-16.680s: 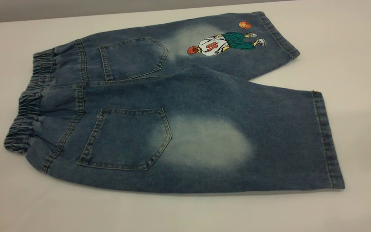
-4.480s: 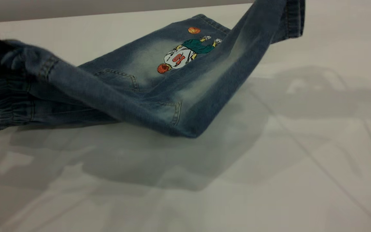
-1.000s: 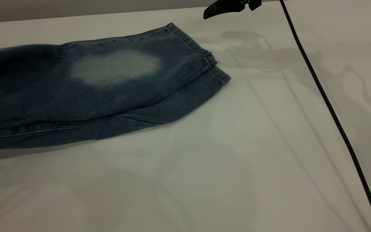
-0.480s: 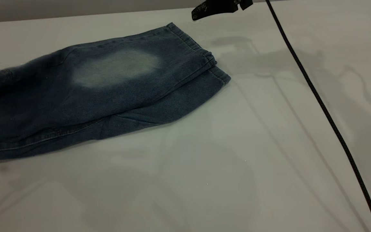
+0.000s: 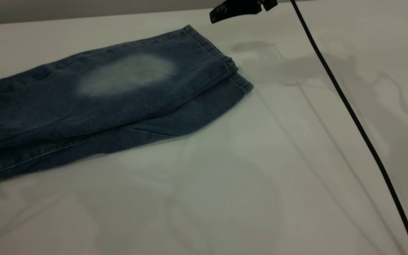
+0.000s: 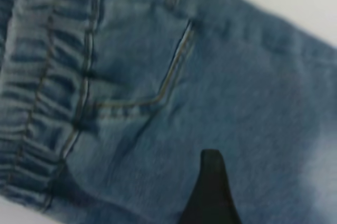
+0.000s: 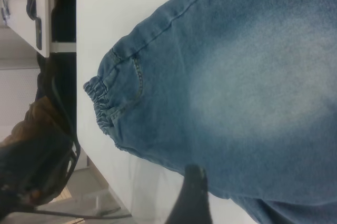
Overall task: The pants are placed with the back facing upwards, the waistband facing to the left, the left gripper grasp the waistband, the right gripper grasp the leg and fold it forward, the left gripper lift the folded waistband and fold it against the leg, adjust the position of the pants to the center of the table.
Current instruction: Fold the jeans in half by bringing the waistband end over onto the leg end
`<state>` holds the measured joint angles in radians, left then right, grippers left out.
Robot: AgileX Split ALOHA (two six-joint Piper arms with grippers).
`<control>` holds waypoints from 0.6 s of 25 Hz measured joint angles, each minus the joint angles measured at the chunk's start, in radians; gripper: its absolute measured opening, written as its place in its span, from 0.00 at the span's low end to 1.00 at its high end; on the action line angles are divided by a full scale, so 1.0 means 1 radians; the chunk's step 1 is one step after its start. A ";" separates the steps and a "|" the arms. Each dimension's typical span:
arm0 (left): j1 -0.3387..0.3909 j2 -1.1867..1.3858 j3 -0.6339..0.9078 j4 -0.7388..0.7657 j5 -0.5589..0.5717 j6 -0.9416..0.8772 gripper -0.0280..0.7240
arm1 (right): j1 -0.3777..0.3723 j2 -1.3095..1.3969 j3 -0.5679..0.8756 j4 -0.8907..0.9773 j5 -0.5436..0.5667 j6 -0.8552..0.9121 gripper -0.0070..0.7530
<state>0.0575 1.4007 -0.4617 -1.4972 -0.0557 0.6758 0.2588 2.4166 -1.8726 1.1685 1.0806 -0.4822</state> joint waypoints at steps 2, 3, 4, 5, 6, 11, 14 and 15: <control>0.036 -0.019 0.003 0.001 0.014 0.007 0.73 | 0.000 0.000 0.000 0.000 0.000 -0.002 0.75; 0.063 -0.021 0.008 0.006 0.036 0.022 0.73 | 0.000 0.000 0.000 -0.001 0.000 -0.009 0.75; 0.096 -0.021 0.016 0.006 0.071 0.031 0.73 | 0.000 0.000 0.000 -0.001 0.001 -0.016 0.75; 0.129 -0.020 0.027 0.010 0.105 0.033 0.73 | 0.000 0.000 0.000 -0.001 0.002 -0.021 0.75; 0.173 -0.019 0.039 0.023 0.147 0.034 0.73 | 0.000 0.000 0.000 -0.001 0.002 -0.022 0.75; 0.421 -0.019 0.050 0.210 0.324 0.014 0.73 | 0.000 0.000 0.000 -0.005 0.002 -0.022 0.75; 0.555 -0.018 0.050 0.368 0.407 -0.070 0.73 | 0.000 0.000 0.000 -0.004 0.002 -0.022 0.75; 0.607 -0.016 0.050 0.434 0.419 -0.106 0.73 | 0.000 0.000 0.000 -0.004 0.002 -0.022 0.75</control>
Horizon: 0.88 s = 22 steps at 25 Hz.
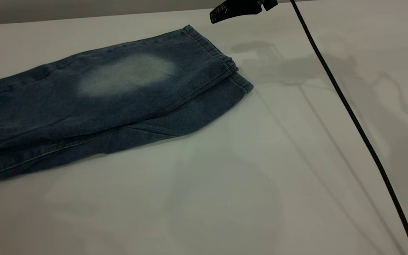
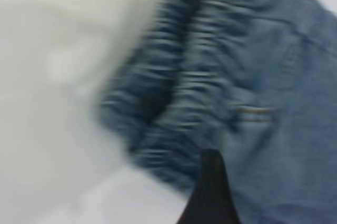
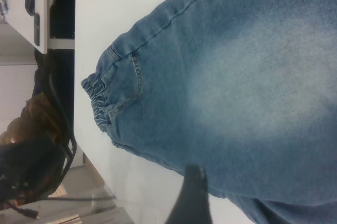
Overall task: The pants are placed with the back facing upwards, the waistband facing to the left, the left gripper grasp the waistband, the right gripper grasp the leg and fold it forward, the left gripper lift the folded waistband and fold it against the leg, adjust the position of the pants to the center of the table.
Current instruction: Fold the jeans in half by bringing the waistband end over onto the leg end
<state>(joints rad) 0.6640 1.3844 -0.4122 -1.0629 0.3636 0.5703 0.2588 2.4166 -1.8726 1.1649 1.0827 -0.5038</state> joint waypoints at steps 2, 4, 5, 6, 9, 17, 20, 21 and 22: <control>0.064 0.003 0.000 0.126 0.007 -0.070 0.73 | 0.000 0.000 0.000 0.001 0.000 0.000 0.75; 0.101 0.023 -0.009 0.246 -0.012 -0.150 0.73 | 0.000 0.000 0.000 0.010 0.000 0.000 0.75; 0.106 0.042 -0.018 0.294 -0.026 -0.180 0.73 | 0.000 0.000 0.000 0.014 0.000 -0.002 0.75; 0.104 0.063 -0.029 0.335 -0.028 -0.200 0.73 | 0.000 0.000 0.000 0.015 0.000 -0.008 0.75; 0.102 0.133 -0.051 0.406 -0.005 -0.214 0.73 | 0.001 0.004 0.001 0.016 0.000 -0.022 0.75; 0.101 0.190 -0.061 0.411 0.024 -0.158 0.73 | 0.001 0.008 0.001 0.060 0.002 -0.041 0.75; 0.101 0.190 -0.061 0.408 0.037 -0.157 0.73 | 0.001 0.008 0.001 0.070 0.009 -0.084 0.75; 0.101 0.190 -0.061 0.408 0.042 -0.157 0.73 | 0.001 0.008 0.001 0.068 0.007 -0.098 0.75; 0.101 0.190 -0.061 0.408 0.051 -0.157 0.73 | 0.001 0.008 0.001 0.066 0.002 -0.109 0.75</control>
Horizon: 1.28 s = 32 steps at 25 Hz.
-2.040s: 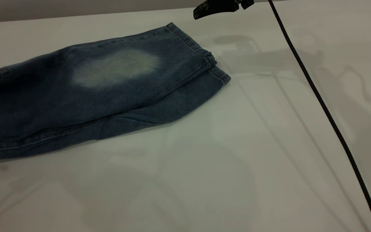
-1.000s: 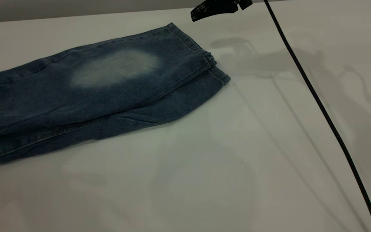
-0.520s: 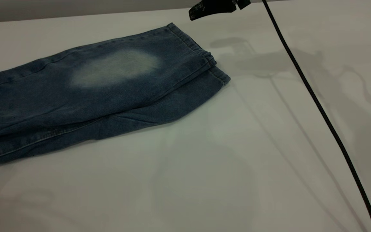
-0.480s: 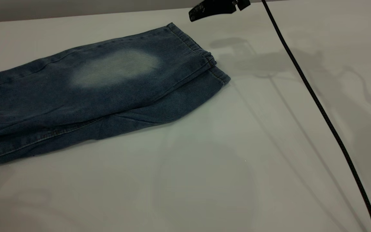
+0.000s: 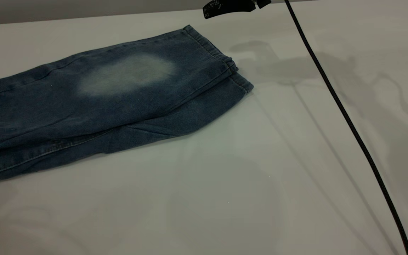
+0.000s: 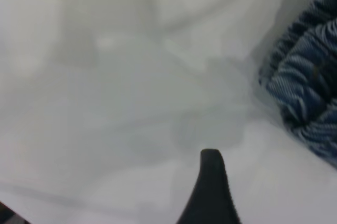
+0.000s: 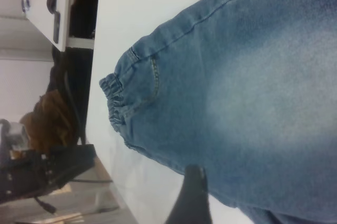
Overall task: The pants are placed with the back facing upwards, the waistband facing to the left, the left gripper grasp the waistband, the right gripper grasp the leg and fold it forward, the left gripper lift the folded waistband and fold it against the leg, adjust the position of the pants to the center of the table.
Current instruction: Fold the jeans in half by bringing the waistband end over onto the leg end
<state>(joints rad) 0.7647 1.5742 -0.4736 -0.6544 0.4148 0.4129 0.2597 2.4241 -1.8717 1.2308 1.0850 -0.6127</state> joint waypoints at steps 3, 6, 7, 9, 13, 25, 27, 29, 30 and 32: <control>0.000 0.000 0.001 -0.003 0.025 -0.001 0.73 | 0.000 0.000 0.000 0.000 -0.001 -0.015 0.75; 0.000 0.000 0.001 -0.004 0.028 -0.002 0.73 | 0.000 0.000 0.000 0.000 0.006 -0.030 0.75; 0.000 0.000 0.001 -0.008 0.035 -0.005 0.73 | 0.000 0.000 0.000 0.000 0.006 -0.030 0.75; 0.000 0.000 0.001 -0.014 0.075 -0.007 0.73 | 0.000 0.000 0.000 0.000 0.006 -0.029 0.75; 0.000 -0.002 0.001 -0.019 0.116 -0.007 0.73 | -0.001 0.000 0.000 0.009 0.006 -0.025 0.75; 0.000 -0.002 0.001 -0.022 0.066 0.011 0.73 | -0.001 0.000 0.000 0.021 0.051 -0.025 0.75; 0.000 -0.001 0.001 -0.021 0.066 0.044 0.73 | -0.001 -0.001 0.000 0.021 0.055 -0.023 0.75; 0.000 0.004 0.001 -0.023 0.065 0.075 0.73 | 0.000 -0.001 0.000 0.021 0.063 -0.023 0.75; 0.000 0.009 0.001 -0.034 0.059 0.090 0.73 | 0.000 -0.001 0.000 0.021 0.063 -0.023 0.75; 0.000 0.021 0.001 -0.057 0.046 0.113 0.73 | 0.000 -0.001 0.000 0.021 0.063 -0.023 0.75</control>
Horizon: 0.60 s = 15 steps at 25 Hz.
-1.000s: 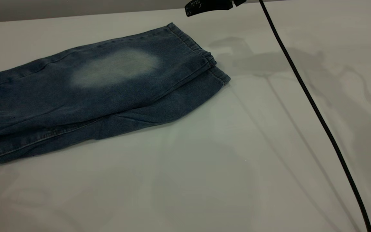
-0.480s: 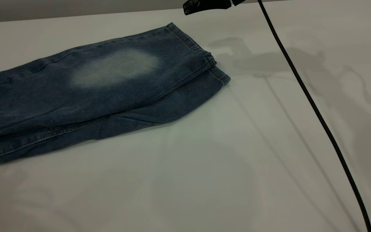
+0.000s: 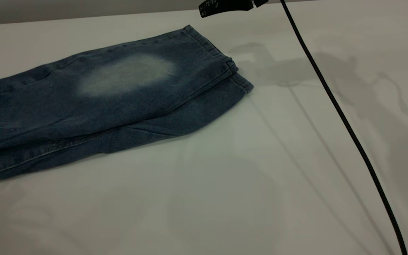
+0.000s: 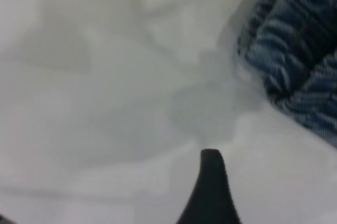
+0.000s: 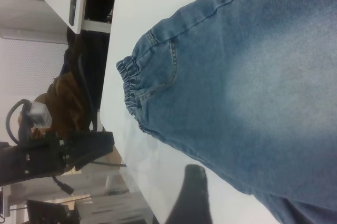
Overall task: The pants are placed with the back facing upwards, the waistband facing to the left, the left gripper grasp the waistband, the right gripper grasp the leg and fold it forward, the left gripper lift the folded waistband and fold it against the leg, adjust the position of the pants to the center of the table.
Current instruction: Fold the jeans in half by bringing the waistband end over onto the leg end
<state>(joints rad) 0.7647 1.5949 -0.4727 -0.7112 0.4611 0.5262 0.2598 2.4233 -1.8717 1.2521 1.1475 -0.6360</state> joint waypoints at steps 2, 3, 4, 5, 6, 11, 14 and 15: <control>0.000 0.020 -0.003 0.001 -0.002 0.019 0.73 | 0.000 0.000 0.000 0.000 0.000 0.000 0.75; 0.000 0.032 -0.010 0.003 0.001 0.030 0.73 | 0.000 0.000 0.000 0.000 0.000 -0.001 0.75; 0.000 0.045 -0.018 0.003 -0.003 0.044 0.73 | 0.000 0.000 0.000 0.000 0.002 -0.004 0.75; 0.000 0.058 -0.025 0.003 -0.012 0.054 0.73 | 0.000 0.000 0.000 0.000 0.006 -0.004 0.75; 0.000 0.068 -0.031 0.002 -0.020 0.055 0.73 | 0.000 0.000 0.000 0.000 0.009 -0.004 0.75; 0.000 0.110 -0.051 0.002 -0.021 0.121 0.73 | 0.000 0.000 0.000 0.001 0.018 -0.007 0.75; 0.000 0.108 -0.051 0.000 -0.044 0.194 0.73 | 0.000 0.000 0.000 0.001 0.035 -0.008 0.75; 0.000 0.108 -0.051 -0.001 -0.045 0.206 0.73 | 0.000 0.000 0.000 0.001 0.038 -0.012 0.75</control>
<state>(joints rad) 0.7647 1.7026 -0.5235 -0.7119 0.4161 0.7325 0.2598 2.4233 -1.8717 1.2528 1.1851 -0.6482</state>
